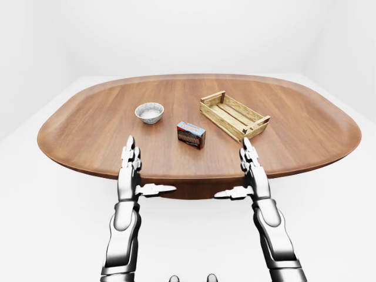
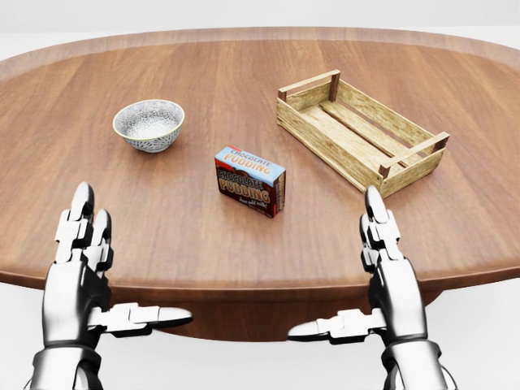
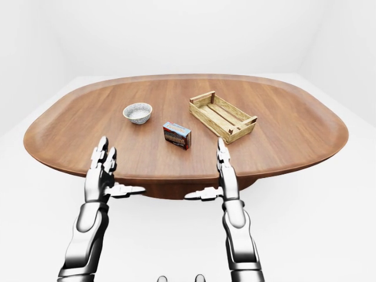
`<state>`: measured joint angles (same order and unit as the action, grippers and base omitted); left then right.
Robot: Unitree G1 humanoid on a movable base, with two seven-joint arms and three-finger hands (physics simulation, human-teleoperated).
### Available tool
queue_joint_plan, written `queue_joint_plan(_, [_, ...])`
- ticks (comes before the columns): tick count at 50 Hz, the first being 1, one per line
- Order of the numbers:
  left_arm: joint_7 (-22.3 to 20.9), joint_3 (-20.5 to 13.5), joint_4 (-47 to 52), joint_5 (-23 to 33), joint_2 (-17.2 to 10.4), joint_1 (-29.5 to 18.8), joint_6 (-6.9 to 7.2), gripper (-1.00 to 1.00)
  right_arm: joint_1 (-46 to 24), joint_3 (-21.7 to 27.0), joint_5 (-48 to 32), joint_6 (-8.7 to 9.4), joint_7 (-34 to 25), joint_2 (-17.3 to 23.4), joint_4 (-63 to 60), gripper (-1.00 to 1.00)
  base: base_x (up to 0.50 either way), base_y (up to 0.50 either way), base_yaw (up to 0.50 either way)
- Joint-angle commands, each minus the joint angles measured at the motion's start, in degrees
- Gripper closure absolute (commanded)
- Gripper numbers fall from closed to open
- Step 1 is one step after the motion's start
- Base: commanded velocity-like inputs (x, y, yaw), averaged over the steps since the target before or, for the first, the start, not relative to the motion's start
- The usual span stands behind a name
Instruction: Pick up the chocolate pudding and put it in the tray.
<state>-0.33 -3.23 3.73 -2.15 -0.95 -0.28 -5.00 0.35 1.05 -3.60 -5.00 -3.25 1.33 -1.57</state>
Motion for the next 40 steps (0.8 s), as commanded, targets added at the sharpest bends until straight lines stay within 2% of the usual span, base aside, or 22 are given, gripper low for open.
queue_joint_plan(1, [2.0, -1.13, 7.34, -1.85, 0.18, 0.55, 0.0, -1.0, 1.6, -0.25, -4.44, 0.0, 1.17, -0.05, -8.81, -1.0, 0.0, 0.0, 0.0])
queue_joint_plan(3, [2.1, -1.18, 8.1, -2.04, 0.13, 0.64, 0.0, -1.0, 1.72, -0.32, -5.1, 0.0, 1.84, 0.01, -5.58, -1.0, 0.0, 0.0, 0.0])
queue_joint_plan(10, [2.33, -1.28, 8.53, -2.53, 0.19, 0.71, 0.0, -1.0, 2.13, -0.53, -6.77, 0.0, 1.47, -0.08, -11.78, -1.0, 0.0, 0.0, 0.0])
queue_joint_plan(16, [2.56, -1.22, 9.13, -2.68, 0.28, 1.09, 0.0, -1.0, 2.28, -0.55, -6.75, 0.0, 1.4, -0.15, -11.95, -1.0, 0.0, 0.0, 0.0])
queue_joint_plan(17, [2.51, -1.16, 9.01, -2.7, 0.33, 1.23, 0.0, -1.0, 2.26, -0.44, -6.72, 0.0, 1.99, -0.05, -8.37, -1.0, 0.0, 0.0, 0.0])
queue_joint_plan(19, [2.51, -1.1, 9.22, -2.71, 0.33, 1.29, 0.0, -1.0, 2.19, -0.52, -6.76, 0.0, 1.41, -0.15, -11.48, -1.0, 0.0, 0.0, 0.0])
queue_joint_plan(31, [2.52, -1.22, 8.59, -2.82, 0.24, 1.02, 0.0, -1.0, 2.14, -0.54, -6.63, 0.0, 1.38, -0.19, -11.61, -1.0, 0.0, 0.0, 0.0])
queue_joint_plan(40, [2.43, -1.12, 8.13, -2.53, 0.22, 1.09, 0.0, -1.0, 2.11, -0.5, -6.32, 0.0, 1.45, -0.22, -10.92, -1.0, 0.27, 0.0, 0.0])
